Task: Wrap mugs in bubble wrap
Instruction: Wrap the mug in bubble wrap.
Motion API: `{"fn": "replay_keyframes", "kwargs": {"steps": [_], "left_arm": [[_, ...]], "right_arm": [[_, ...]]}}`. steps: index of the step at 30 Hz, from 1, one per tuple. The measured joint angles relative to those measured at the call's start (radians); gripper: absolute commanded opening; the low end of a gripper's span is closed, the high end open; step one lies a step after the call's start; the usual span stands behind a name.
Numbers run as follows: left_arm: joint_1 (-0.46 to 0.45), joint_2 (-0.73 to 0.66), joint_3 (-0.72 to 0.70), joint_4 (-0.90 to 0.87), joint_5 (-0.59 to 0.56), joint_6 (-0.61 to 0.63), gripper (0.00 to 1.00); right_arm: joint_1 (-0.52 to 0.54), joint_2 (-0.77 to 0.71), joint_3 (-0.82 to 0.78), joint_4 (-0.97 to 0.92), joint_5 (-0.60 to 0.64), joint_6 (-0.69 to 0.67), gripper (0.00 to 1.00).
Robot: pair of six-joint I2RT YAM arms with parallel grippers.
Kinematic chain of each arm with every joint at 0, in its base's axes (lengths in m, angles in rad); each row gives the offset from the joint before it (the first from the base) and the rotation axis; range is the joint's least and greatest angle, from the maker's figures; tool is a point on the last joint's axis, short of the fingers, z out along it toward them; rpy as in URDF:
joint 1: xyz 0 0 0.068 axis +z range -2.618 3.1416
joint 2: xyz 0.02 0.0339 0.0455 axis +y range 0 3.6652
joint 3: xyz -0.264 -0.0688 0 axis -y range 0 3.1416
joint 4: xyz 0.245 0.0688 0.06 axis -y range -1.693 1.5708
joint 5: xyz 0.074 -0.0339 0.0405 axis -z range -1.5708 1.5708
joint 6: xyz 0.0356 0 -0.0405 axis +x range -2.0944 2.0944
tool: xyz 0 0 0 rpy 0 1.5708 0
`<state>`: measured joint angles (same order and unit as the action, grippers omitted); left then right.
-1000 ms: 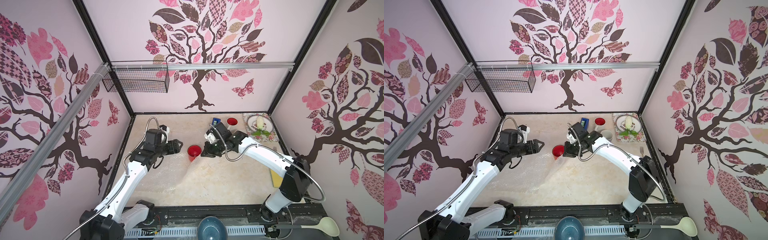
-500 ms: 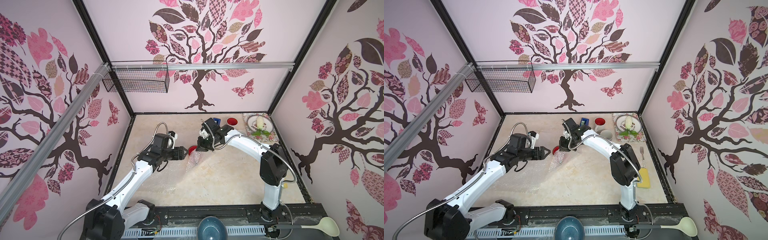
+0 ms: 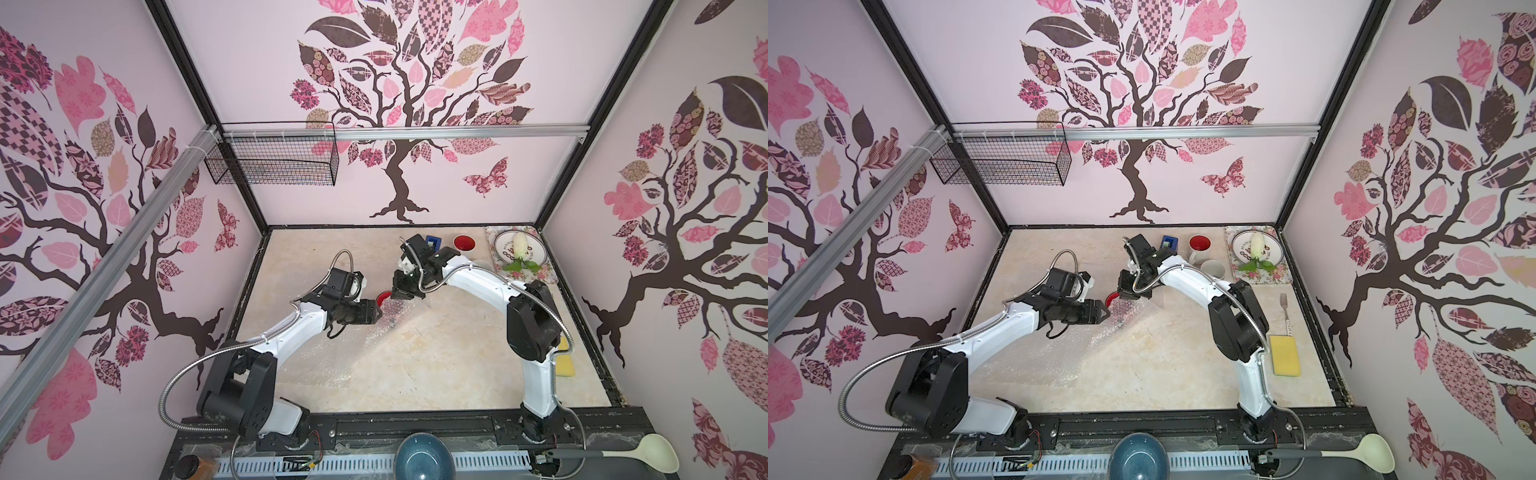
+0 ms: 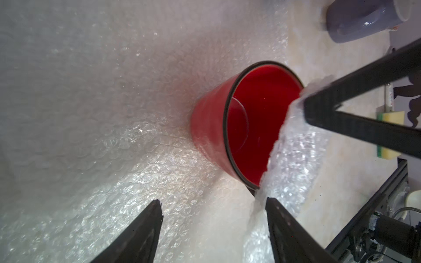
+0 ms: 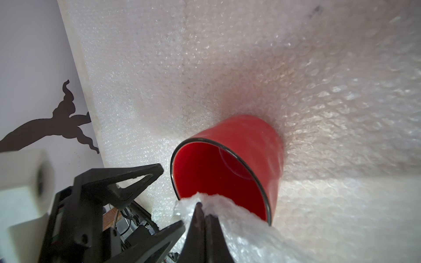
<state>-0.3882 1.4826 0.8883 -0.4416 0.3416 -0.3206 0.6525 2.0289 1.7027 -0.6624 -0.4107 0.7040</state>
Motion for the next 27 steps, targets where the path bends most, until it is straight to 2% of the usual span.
{"fn": "replay_keyframes", "kwargs": {"steps": [8,18,27], "left_arm": [[-0.005,0.078,0.057,0.003,-0.004,0.012,0.73],[0.039,-0.031,0.067,0.04,0.057,-0.027,0.74],[0.027,0.13,0.105,0.036,0.108,-0.011,0.74]], "right_arm": [[-0.003,0.01,0.011,-0.003,0.006,-0.001,0.0],[-0.016,0.01,0.011,-0.011,0.022,-0.004,0.0],[-0.027,0.016,0.012,-0.011,0.019,-0.004,0.0]]}}
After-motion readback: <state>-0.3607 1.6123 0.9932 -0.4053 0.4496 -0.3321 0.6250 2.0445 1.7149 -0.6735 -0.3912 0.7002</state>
